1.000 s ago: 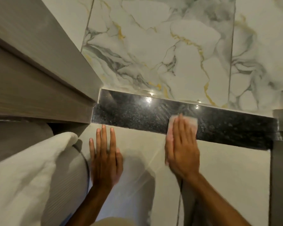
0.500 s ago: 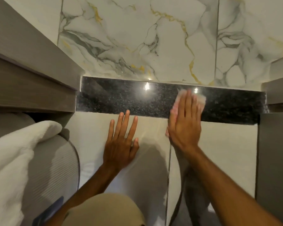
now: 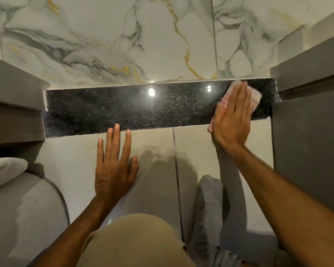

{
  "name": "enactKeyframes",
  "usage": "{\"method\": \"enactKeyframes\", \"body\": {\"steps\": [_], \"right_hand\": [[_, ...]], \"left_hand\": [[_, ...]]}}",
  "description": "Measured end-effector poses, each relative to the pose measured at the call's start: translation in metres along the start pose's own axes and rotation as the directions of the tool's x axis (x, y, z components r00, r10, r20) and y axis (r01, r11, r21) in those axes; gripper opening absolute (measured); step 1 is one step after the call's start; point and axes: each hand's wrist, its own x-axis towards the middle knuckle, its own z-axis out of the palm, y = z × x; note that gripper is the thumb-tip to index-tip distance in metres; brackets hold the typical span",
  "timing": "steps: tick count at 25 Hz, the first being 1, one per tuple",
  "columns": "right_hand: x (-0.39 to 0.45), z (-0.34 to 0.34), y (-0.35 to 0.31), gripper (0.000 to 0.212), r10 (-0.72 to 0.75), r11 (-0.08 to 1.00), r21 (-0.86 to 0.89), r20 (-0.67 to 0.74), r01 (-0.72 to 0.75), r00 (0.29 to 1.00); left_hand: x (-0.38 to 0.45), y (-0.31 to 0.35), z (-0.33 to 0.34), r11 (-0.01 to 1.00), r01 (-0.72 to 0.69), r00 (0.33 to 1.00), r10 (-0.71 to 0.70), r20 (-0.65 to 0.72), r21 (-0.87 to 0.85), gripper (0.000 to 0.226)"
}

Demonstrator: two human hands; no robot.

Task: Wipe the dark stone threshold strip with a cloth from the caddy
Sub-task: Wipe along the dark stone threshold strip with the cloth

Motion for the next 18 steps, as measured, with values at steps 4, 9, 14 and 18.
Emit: {"method": "enactKeyframes", "body": {"steps": [4, 9, 14, 18], "right_hand": [[0.012, 0.015, -0.047, 0.068, -0.243, 0.97, 0.004, 0.001, 0.243, 0.97], [-0.049, -0.005, 0.039, 0.069, -0.119, 0.993, 0.032, 0.054, 0.117, 0.991], [0.046, -0.009, -0.001, 0.071, 0.04, 0.992, 0.121, 0.007, -0.04, 0.999], [-0.044, 0.004, -0.012, 0.067, -0.264, 0.964, 0.047, 0.111, 0.261, 0.958]], "left_hand": [[0.002, -0.001, 0.002, 1.0, 0.002, 1.0, -0.002, 0.011, 0.005, 0.074], [0.004, 0.0, -0.006, 1.0, 0.018, 0.999, -0.017, 0.036, -0.019, 0.075], [0.004, -0.002, 0.002, 1.0, 0.002, 1.0, -0.002, 0.021, -0.004, 0.077], [0.002, -0.006, 0.002, 0.998, 0.002, 1.0, -0.001, 0.028, -0.055, 0.078]]}}
